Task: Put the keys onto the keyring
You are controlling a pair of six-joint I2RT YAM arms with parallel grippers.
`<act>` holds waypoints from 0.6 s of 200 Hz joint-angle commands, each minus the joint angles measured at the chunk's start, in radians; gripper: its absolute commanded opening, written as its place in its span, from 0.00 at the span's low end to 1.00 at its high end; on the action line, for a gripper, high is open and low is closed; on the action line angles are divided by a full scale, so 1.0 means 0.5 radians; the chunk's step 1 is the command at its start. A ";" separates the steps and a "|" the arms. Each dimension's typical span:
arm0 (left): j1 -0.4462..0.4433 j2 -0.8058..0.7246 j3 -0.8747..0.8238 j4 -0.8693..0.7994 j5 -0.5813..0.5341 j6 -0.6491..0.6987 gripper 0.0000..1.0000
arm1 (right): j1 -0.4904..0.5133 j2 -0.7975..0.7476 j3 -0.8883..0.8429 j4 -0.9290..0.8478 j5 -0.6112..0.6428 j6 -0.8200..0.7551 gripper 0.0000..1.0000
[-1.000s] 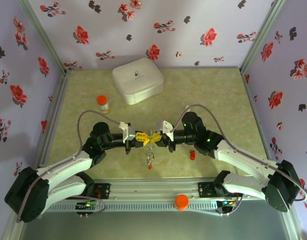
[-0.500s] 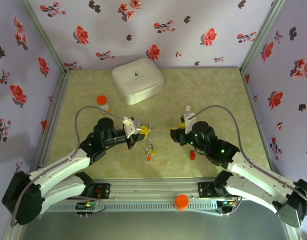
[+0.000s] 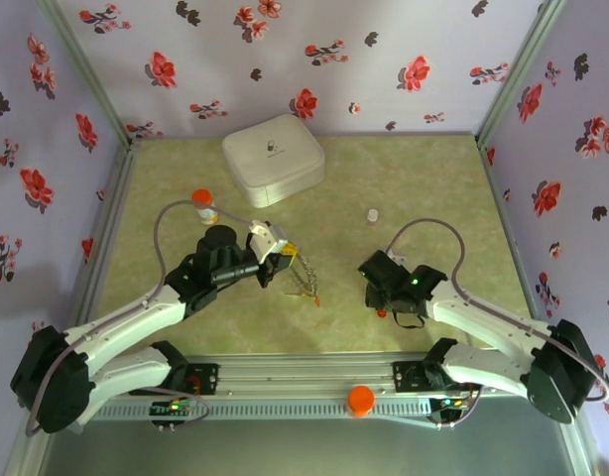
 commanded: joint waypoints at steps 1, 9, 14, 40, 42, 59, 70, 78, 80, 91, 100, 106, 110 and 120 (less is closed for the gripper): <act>-0.015 -0.009 0.055 0.041 -0.021 -0.047 0.00 | -0.058 0.091 0.033 -0.080 0.080 0.134 0.43; -0.015 -0.011 0.053 0.038 -0.018 -0.042 0.00 | -0.093 0.106 0.018 -0.042 0.068 0.150 0.43; -0.015 -0.011 0.054 0.036 -0.012 -0.035 0.00 | -0.116 0.105 0.006 -0.009 0.056 0.154 0.43; -0.018 -0.011 0.056 0.028 0.028 -0.020 0.00 | -0.264 0.064 -0.068 0.200 -0.129 0.193 0.42; -0.018 -0.008 0.055 0.028 0.026 -0.020 0.00 | -0.272 0.061 -0.072 0.208 -0.143 0.198 0.42; -0.022 -0.003 0.049 0.045 0.042 -0.014 0.00 | -0.334 0.033 -0.109 0.239 -0.210 0.279 0.43; -0.025 0.002 0.047 0.058 0.043 -0.014 0.00 | -0.379 -0.001 -0.150 0.220 -0.220 0.405 0.44; -0.025 0.007 0.046 0.064 0.050 -0.014 0.00 | -0.416 -0.030 -0.187 0.203 -0.233 0.525 0.45; -0.026 0.008 0.045 0.065 0.050 -0.014 0.00 | -0.426 -0.038 -0.200 0.204 -0.241 0.549 0.45; -0.027 0.016 0.047 0.071 0.059 -0.014 0.00 | -0.469 -0.083 -0.262 0.258 -0.295 0.612 0.45; -0.028 0.017 0.043 0.082 0.063 -0.014 0.00 | -0.498 -0.114 -0.293 0.305 -0.330 0.642 0.45; -0.029 0.020 0.044 0.086 0.064 -0.016 0.00 | -0.519 -0.130 -0.311 0.332 -0.354 0.655 0.45; -0.028 0.019 0.044 0.087 0.065 -0.019 0.00 | -0.531 -0.137 -0.319 0.354 -0.375 0.658 0.44; -0.028 0.028 0.055 0.081 0.065 -0.029 0.00 | -0.557 -0.143 -0.340 0.411 -0.426 0.675 0.44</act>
